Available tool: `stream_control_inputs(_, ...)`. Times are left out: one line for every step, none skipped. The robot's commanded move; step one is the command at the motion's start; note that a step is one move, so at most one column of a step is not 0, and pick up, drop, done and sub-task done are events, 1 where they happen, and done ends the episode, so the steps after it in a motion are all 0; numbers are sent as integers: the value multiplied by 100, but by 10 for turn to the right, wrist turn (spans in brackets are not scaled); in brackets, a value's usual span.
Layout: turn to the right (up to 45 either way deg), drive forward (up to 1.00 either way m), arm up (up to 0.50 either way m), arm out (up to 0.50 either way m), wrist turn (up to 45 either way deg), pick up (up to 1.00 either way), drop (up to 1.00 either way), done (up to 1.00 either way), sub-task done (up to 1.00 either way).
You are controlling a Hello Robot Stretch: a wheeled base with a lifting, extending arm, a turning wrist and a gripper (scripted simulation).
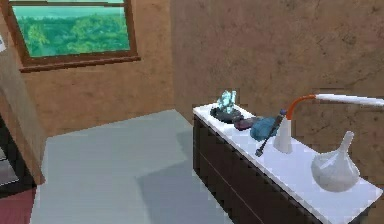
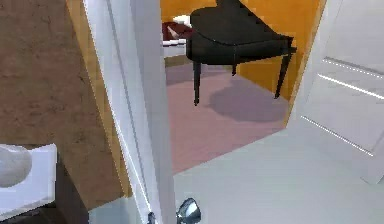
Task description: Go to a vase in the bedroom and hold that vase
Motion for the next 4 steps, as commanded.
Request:
stream_control_inputs(120,0,0,0,0,0,0,0,0)
stream_control_inputs(0,20,0,0,0,0,0,0,0)
stream_control_inputs(450,0,0,0,0,0,0,0,0)
stream_control_inputs(30,0,0,0,0,0,0,0,0)
